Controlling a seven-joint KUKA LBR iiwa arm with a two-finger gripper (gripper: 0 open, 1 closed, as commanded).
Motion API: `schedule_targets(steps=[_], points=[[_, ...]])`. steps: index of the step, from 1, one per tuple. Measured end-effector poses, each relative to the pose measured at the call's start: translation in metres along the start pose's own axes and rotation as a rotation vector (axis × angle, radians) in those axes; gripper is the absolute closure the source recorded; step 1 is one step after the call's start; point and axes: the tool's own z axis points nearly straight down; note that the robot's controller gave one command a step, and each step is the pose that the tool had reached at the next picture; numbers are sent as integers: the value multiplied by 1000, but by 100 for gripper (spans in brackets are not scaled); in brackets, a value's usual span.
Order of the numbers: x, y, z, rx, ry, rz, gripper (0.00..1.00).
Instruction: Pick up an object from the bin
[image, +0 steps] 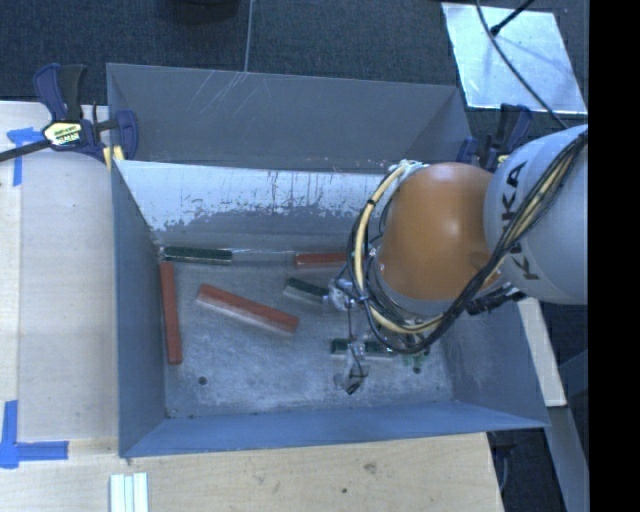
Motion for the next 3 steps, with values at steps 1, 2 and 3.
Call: schedule_targets(steps=[1,2,3], points=[[-94,17,92,-1,-10,16,0],[-57,73,96,-2,-5,97,0],[-60,70,94,-2,-9,102,100]])
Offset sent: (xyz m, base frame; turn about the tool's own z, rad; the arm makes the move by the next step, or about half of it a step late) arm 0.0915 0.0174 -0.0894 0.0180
